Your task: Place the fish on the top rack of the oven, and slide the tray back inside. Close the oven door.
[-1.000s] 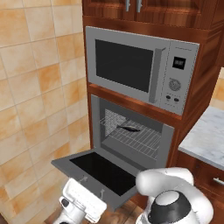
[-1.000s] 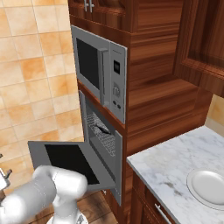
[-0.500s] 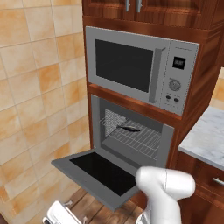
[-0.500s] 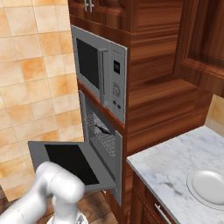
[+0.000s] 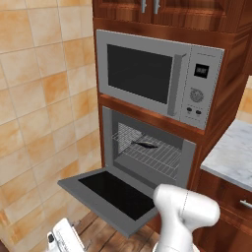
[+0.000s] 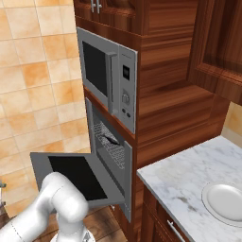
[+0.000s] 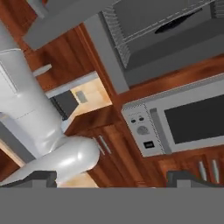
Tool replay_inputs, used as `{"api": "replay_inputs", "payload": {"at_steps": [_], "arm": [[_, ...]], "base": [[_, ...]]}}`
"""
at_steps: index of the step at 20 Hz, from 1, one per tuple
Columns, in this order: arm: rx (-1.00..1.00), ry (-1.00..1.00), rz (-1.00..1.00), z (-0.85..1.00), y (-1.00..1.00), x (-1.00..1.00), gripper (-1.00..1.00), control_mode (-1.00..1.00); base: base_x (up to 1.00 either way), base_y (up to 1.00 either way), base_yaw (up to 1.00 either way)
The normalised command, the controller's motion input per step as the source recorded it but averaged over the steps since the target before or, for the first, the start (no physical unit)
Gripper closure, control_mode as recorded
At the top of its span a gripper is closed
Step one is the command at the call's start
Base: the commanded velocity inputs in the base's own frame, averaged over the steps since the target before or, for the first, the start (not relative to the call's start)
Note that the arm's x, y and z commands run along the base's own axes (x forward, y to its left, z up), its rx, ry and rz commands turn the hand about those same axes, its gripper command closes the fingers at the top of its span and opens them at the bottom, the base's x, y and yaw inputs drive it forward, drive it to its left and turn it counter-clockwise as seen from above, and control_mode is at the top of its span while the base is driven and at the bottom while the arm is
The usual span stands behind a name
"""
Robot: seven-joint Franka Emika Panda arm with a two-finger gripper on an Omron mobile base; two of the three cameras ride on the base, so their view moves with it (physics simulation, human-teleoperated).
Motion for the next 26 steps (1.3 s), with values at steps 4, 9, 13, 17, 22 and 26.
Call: {"api": "replay_inputs", "payload": {"at_steps": [4, 9, 13, 17, 22, 26], "arm": [[0.23, 0.19, 0.2, -0.73, 0.15, 0.59, -1.0, -1.0], [0.3, 0.25, 0.26, -0.95, 0.22, 0.55, -1.0, -1.0], [0.3, 0.12, 0.24, -1.0, 0.3, 0.52, -1.0, -1.0], [0.28, 0.07, 0.23, -1.0, 0.23, 0.62, -1.0, -1.0], [0.11, 0.0, 0.12, -0.92, 0.13, 0.74, -1.0, -1.0], [-0.01, -0.07, 0.0, -0.36, 0.03, 0.37, -1.0, -1.0]], "base": [[0.0, 0.0, 0.0], [0.0, 0.0, 0.0], [0.0, 0.0, 0.0], [0.0, 0.0, 0.0], [0.0, 0.0, 0.0], [0.0, 0.0, 0.0]]}}
